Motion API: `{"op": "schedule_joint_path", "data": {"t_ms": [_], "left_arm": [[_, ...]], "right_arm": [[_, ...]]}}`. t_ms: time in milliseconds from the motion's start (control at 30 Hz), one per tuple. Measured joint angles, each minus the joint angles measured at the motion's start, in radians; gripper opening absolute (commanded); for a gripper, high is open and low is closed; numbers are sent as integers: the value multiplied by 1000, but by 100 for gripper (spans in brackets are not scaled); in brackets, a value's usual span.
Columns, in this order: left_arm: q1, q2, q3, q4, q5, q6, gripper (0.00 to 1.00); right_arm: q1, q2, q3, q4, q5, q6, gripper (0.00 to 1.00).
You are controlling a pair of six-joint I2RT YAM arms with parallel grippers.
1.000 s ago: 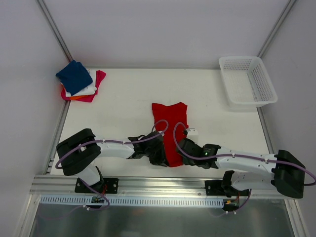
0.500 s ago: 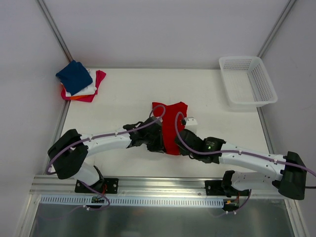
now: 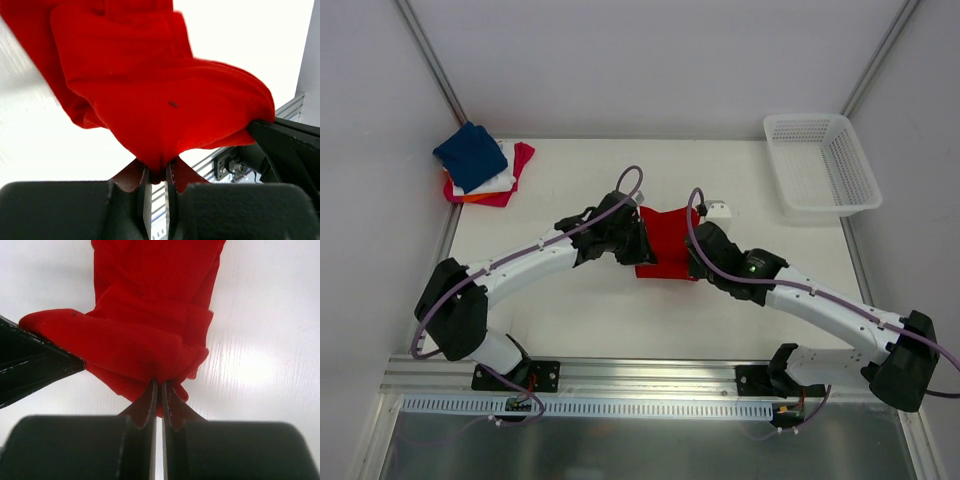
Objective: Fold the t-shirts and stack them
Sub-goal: Fold the tshirt
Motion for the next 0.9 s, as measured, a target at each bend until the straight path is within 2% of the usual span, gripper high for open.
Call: {"op": "schedule_joint_path", "data": {"t_ms": [400,900], "left_arm": [[92,186,197,-19,57,90,0],[220,339,329,-27,96,150,0]], "right_arm": [[-192,164,108,76,-85,-153,0],[-322,464,315,164,-209,-256,0]]}}
